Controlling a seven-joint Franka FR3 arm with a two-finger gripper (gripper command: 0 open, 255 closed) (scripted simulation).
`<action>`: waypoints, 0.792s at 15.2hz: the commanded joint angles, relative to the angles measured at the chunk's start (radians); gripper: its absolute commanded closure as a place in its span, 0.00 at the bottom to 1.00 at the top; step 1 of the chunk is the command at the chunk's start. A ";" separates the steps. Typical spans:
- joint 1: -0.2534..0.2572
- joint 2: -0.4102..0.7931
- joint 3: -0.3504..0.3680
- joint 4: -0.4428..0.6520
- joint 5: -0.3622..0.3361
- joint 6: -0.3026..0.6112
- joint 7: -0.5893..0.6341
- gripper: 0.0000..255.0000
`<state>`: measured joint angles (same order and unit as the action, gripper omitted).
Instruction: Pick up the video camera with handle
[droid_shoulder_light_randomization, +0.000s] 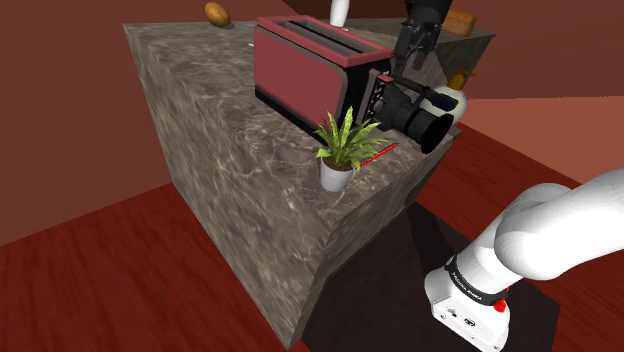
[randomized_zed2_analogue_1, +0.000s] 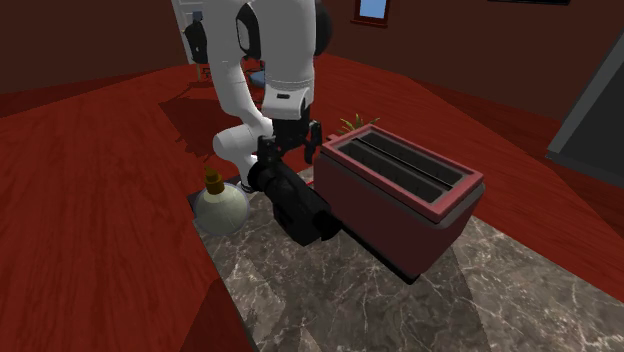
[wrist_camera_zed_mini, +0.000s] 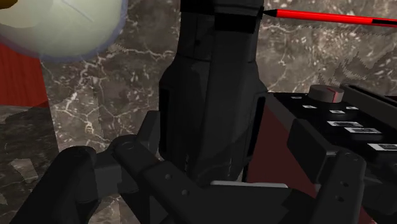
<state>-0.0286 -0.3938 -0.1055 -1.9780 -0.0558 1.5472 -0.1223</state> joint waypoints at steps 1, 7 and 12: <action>-0.001 0.006 -0.003 -0.019 0.002 0.023 -0.003 0.00; 0.000 -0.004 -0.005 -0.091 0.000 0.084 0.000 0.00; 0.001 0.001 -0.003 -0.083 0.002 0.081 0.002 1.00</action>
<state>-0.0318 -0.4172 -0.1155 -2.0434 -0.0557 1.6184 -0.1281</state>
